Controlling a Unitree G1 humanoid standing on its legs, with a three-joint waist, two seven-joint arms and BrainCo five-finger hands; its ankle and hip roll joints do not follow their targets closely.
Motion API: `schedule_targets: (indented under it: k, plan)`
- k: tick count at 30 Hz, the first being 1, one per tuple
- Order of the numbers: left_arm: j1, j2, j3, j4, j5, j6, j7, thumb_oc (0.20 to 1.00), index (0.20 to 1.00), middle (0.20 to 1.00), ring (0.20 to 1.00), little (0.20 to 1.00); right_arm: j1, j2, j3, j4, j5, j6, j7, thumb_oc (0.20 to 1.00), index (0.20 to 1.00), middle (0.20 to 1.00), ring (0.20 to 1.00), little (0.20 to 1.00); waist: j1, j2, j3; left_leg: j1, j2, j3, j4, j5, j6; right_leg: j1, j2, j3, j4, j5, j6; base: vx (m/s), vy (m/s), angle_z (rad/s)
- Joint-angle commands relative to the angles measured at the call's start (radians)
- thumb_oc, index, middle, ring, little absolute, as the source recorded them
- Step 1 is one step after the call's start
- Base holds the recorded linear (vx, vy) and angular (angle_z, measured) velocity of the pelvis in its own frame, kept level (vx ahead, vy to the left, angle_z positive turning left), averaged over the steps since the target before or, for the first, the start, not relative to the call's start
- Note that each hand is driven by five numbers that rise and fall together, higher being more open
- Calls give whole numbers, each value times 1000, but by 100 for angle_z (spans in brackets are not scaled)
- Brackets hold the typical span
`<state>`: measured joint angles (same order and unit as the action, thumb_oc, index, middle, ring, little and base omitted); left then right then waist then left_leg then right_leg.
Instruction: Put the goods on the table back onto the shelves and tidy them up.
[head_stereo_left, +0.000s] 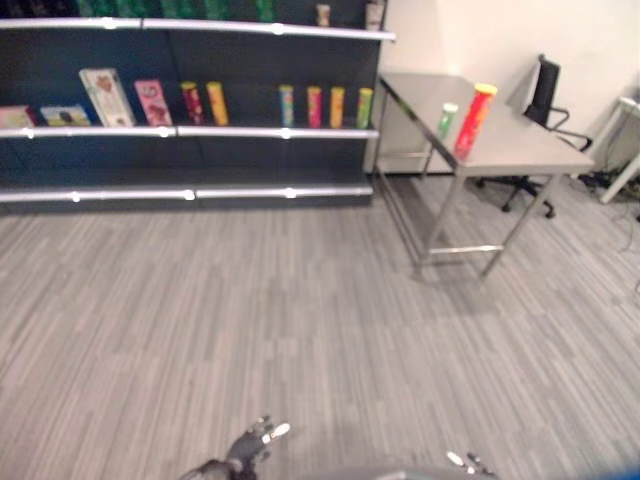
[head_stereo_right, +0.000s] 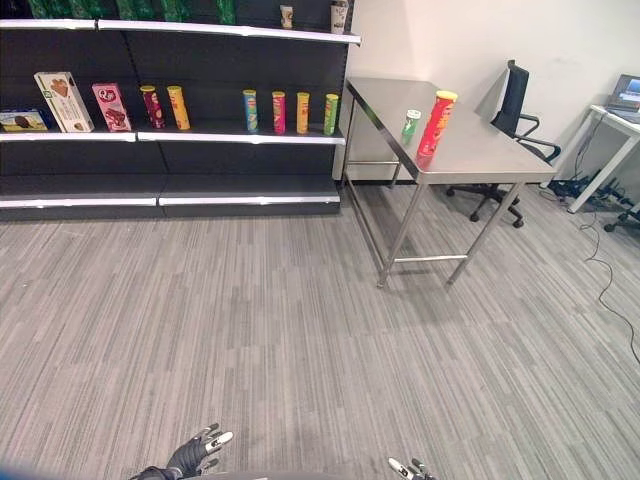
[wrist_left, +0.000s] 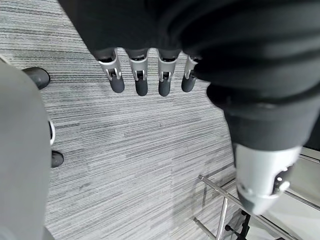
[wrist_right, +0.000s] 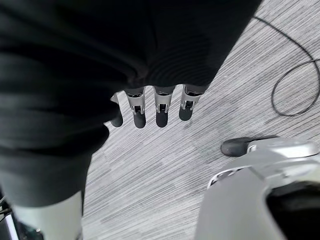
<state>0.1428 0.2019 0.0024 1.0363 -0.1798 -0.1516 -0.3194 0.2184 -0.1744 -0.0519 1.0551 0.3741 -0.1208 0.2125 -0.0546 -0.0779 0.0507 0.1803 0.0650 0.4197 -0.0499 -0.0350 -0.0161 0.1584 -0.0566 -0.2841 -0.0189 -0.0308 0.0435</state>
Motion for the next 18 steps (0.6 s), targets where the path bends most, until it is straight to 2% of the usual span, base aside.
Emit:
schedule_targets:
  k: [1,7,8,18]
  plan:
    - [-54,-19,0,20,-24,-39,-46,1000,1000,1000,1000,1000,-63,-15,-16,36,11,-36,11,1000,1000,1000,1000,1000,-12,32,6,22,48,-11,-37,65,-72,11,-32,-4,-8,63,82,0,0,0]
    - [-52,-20,4,14,-18,-48,-18,1000,1000,1000,1000,1000,-64,-13,-13,35,12,-39,8,1000,1000,1000,1000,1000,-10,32,6,21,49,-13,-37,66,-73,10,-30,-1,-13,64,81,-3,-5,0]
    - [-64,-38,15,25,-9,-65,69,1000,1000,1000,1000,1000,-67,-7,-15,41,25,-47,2,1000,1000,1000,1000,1000,-12,34,10,22,51,-14,-37,69,-73,9,-27,2,-13,62,78,-18,-39,-1]
    - [-59,-45,9,-16,-11,-72,124,1000,1000,1000,1000,1000,-47,-23,-24,26,34,-47,-10,1000,1000,1000,1000,1000,-20,42,28,19,58,-12,-36,79,-80,-5,-13,15,-9,55,68,-6,-43,0]
